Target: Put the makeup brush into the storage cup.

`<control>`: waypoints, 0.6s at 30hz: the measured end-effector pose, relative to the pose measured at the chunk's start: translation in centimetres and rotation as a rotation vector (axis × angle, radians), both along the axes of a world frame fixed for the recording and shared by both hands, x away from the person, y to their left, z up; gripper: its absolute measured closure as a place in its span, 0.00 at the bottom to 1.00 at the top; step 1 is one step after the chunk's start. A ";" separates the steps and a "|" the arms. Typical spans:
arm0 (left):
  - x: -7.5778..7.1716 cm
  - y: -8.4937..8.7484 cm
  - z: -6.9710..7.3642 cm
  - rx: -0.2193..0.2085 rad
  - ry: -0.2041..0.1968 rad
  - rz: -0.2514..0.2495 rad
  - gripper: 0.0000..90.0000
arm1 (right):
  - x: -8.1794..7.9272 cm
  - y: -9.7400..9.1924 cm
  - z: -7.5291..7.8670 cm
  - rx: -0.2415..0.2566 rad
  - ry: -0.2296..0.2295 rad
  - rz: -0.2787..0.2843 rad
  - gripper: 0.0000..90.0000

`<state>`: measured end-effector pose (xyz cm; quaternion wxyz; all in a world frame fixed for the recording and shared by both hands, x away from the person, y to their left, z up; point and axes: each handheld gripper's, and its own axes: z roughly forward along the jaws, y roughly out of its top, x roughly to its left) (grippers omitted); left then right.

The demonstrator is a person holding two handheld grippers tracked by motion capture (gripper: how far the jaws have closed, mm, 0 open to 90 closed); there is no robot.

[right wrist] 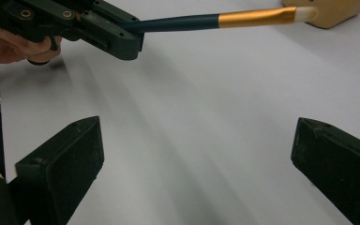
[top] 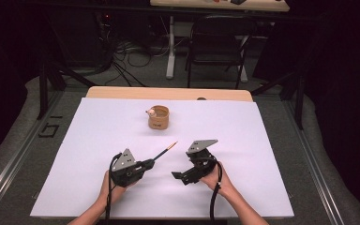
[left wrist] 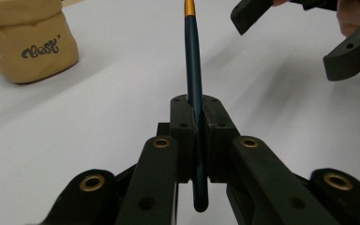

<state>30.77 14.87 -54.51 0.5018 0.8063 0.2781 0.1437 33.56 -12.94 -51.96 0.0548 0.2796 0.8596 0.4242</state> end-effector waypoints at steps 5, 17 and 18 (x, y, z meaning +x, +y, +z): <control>0.0 0.0 -0.1 -0.022 0.004 0.012 0.94 | 0.0 0.3 0.0 0.027 -0.001 -0.006 0.04; -0.1 -0.2 0.0 -0.035 -0.012 0.021 0.94 | 0.3 0.9 0.3 0.091 -0.008 -0.015 0.12; -0.1 -0.2 0.0 -0.040 -0.012 0.021 0.94 | 0.4 0.9 0.4 0.096 -0.006 -0.018 0.13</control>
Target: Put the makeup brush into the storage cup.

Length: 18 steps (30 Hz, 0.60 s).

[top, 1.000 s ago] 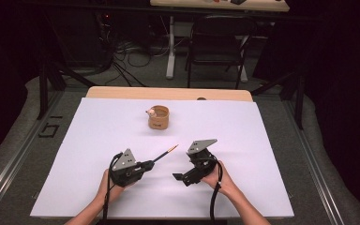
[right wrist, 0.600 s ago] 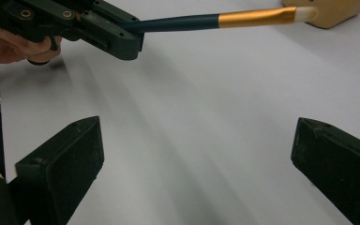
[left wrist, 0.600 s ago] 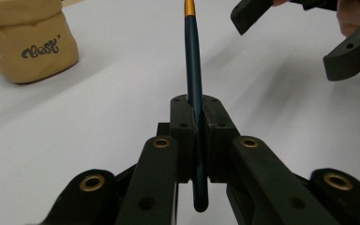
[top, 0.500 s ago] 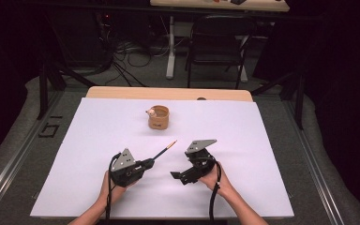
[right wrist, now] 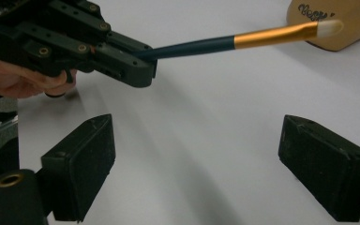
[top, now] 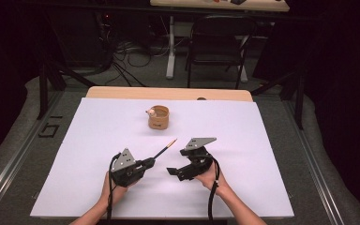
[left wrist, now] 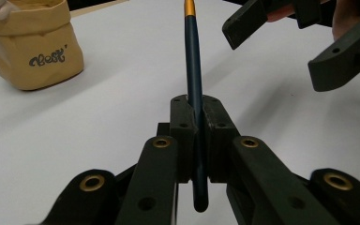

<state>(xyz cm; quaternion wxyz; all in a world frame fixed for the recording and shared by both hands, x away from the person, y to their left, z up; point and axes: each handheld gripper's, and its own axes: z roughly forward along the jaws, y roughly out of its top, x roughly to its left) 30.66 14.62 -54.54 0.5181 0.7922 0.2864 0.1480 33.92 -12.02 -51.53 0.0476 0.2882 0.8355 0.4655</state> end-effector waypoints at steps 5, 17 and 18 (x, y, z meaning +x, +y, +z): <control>-0.1 -0.2 0.0 0.004 -0.005 -0.003 0.94 | 0.4 0.1 0.1 0.024 0.009 -0.027 0.20; 0.1 -0.6 -0.3 0.020 0.001 -0.012 0.94 | 1.9 0.5 -0.2 0.136 0.045 -0.090 0.50; 0.0 -0.7 -0.3 0.025 0.002 -0.007 0.94 | 2.0 0.5 -0.2 0.133 0.046 -0.096 0.51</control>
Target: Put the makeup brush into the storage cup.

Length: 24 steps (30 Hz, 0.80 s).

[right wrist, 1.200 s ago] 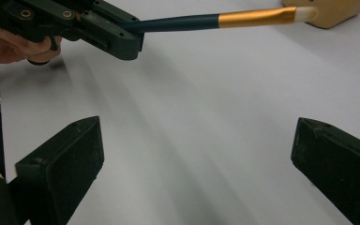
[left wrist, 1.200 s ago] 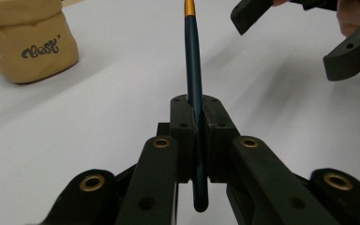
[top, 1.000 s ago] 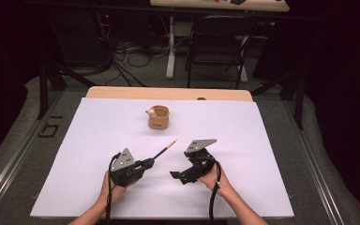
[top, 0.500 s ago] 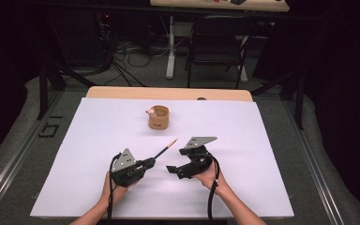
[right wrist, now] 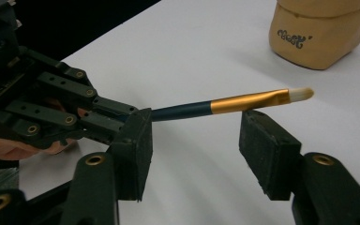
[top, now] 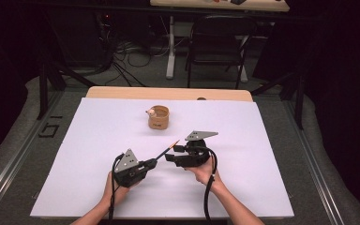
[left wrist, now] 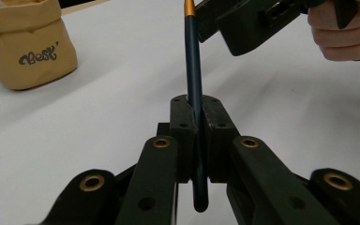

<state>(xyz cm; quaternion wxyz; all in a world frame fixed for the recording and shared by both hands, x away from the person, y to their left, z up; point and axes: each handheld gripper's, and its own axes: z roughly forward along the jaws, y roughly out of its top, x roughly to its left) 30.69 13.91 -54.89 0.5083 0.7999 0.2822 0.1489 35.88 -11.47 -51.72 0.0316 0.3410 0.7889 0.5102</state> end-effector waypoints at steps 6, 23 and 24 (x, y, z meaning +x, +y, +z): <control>0.0 -0.4 -0.1 0.013 -0.003 -0.004 0.94 | 0.2 0.1 -0.3 0.006 0.022 -0.032 0.58; 0.0 -1.3 -0.5 0.074 0.021 -0.010 0.94 | -0.1 -0.2 0.1 0.081 0.018 -0.051 0.72; 0.0 -1.4 -0.6 0.077 0.022 -0.010 0.94 | -0.1 -0.2 0.1 0.083 0.013 -0.049 0.74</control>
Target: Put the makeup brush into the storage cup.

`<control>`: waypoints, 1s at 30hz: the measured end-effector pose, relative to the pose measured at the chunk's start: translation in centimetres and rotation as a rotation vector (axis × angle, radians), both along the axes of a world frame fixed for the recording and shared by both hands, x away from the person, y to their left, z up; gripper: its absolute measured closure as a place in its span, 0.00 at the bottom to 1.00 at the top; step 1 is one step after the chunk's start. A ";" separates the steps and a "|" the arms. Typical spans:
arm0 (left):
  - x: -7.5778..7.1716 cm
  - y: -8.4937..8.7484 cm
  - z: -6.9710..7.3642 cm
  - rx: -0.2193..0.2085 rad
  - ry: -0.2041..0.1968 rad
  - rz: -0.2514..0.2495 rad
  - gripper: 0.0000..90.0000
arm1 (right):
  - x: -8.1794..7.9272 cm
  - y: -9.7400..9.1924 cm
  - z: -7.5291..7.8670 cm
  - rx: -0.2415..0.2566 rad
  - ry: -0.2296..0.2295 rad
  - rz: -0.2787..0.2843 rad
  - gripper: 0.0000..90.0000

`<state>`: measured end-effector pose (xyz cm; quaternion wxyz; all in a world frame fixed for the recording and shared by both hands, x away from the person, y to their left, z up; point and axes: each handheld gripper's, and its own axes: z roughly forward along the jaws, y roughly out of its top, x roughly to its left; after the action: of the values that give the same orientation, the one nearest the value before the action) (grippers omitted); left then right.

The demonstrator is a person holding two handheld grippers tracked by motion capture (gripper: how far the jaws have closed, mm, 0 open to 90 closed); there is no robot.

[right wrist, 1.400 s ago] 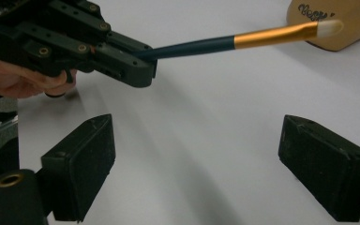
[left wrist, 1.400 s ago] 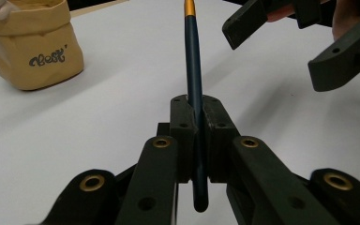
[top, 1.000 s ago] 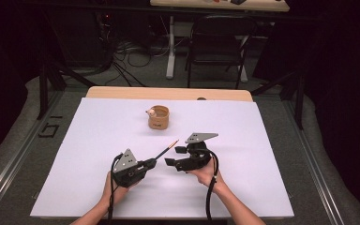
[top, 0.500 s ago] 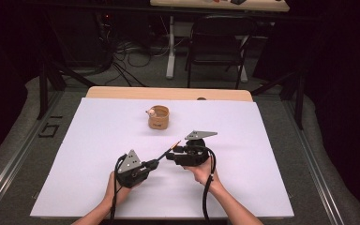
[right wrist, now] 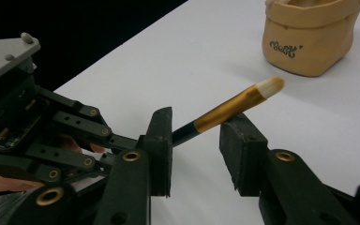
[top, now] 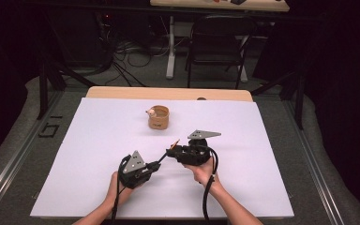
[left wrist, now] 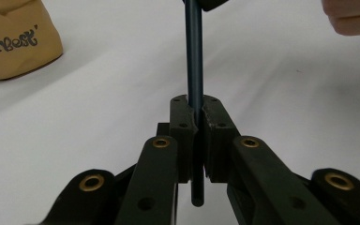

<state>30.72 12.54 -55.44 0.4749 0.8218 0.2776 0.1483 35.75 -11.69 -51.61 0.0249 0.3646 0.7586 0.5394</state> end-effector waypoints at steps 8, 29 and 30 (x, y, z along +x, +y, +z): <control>0.0 -0.2 -0.1 0.021 -0.001 0.001 0.94 | -0.4 0.1 0.4 0.081 -0.004 0.030 0.86; 0.1 -1.0 0.5 -0.014 -0.013 0.029 0.29 | -2.9 2.0 3.3 -0.023 -0.195 0.099 0.93; 0.1 -1.0 0.5 -0.030 -0.016 0.037 0.26 | -3.0 2.1 3.4 -0.028 -0.202 0.094 0.93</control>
<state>30.83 11.52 -54.93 0.4864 0.8083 0.2910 0.1595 32.75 -9.63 -48.23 0.0806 0.2720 0.7760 0.5634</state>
